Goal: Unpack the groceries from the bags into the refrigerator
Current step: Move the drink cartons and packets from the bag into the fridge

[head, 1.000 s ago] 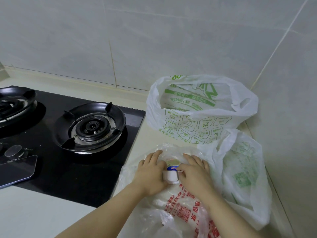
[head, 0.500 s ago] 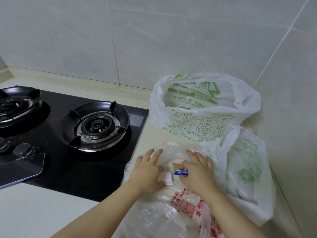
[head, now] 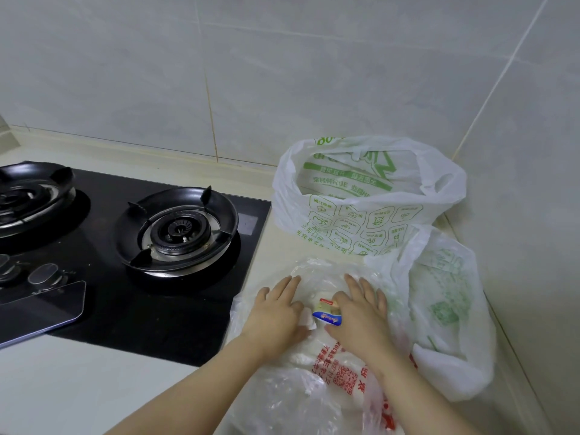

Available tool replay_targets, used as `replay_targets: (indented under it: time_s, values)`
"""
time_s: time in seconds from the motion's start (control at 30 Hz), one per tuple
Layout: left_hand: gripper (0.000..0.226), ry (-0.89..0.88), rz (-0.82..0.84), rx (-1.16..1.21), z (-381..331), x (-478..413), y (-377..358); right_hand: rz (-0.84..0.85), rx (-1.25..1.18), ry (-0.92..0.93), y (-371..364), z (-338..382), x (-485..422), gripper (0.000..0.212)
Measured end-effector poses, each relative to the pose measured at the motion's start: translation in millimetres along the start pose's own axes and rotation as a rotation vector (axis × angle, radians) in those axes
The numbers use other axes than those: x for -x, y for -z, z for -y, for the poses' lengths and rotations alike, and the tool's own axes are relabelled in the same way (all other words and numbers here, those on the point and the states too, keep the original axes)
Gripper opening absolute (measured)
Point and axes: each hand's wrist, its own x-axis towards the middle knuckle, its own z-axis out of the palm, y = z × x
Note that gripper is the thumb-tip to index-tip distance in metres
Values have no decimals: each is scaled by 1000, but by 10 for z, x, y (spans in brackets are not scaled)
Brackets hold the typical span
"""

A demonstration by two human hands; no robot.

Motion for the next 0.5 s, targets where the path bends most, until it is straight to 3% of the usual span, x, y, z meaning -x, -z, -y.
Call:
replay_targets:
  time_s: [0.07, 0.13, 0.23, 0.37, 0.5]
  values:
    - [42, -49, -64, 65, 20, 59, 71, -72, -37, -1, 50, 29, 30, 43]
    - [39, -131, -242, 121, 50, 96, 123, -194, -91, 11, 118, 57, 70, 44]
    - [39, -73, -453, 513, 127, 162, 244, -291, -283, -15, 292, 156, 137, 38]
    - [24, 134, -440, 897, 158, 214, 491, -199, -667, -48, 481, 372, 194, 30]
    - [19, 222, -342, 1206, 210, 308, 646, -87, -823, 17, 550, 533, 176, 49]
